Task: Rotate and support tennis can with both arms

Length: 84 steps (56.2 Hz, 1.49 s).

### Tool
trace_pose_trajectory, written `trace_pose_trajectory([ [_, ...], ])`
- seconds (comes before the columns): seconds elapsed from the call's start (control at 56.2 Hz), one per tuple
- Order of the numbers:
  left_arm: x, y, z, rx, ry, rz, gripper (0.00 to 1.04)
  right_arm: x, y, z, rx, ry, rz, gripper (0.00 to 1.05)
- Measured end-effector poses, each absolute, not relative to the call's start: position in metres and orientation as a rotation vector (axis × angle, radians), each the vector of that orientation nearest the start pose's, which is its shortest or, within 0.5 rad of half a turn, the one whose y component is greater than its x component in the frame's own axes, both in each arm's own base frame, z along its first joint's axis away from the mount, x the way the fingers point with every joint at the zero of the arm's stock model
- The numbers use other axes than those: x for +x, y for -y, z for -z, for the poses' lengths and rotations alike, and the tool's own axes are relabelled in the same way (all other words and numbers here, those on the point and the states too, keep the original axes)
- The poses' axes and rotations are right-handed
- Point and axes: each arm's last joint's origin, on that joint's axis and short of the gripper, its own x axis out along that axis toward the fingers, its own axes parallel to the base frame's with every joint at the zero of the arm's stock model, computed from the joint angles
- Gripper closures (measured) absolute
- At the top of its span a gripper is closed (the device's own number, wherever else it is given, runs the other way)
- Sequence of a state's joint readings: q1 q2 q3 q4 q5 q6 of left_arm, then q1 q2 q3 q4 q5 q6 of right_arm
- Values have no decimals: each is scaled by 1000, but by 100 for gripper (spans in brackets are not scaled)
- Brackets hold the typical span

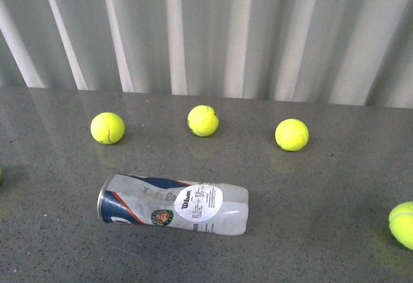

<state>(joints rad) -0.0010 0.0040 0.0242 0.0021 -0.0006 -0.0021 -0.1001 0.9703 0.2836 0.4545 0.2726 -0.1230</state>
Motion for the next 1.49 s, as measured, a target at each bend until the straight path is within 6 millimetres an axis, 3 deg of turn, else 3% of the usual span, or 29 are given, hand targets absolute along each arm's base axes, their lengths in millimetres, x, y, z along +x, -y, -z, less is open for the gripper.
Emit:
trace_pose_trajectory([
  [0.16, 96, 0, -172, -2, 22, 1, 7, 168, 32, -211, -110, -133, 397, 9],
  [0.249, 96, 0, -172, -2, 22, 0, 7, 153, 23, -208, -41, -32, 82, 28],
  [0.302, 96, 0, -172, -2, 22, 1, 7, 146, 17, -206, -28, -19, 15, 38],
  [0.409, 96, 0, -172, -2, 22, 0, 7, 137, 12, -200, -19, 4, 8, 61],
  [0.658, 96, 0, -172, -2, 22, 1, 7, 128, 0, -186, -14, -6, 0, 102],
  [1.173, 96, 0, -172, -2, 22, 0, 7, 114, 0, -168, -11, 2, 3, 101],
  [1.493, 96, 0, -172, -2, 22, 1, 7, 106, 0, -167, -10, 4, 3, 101],
])
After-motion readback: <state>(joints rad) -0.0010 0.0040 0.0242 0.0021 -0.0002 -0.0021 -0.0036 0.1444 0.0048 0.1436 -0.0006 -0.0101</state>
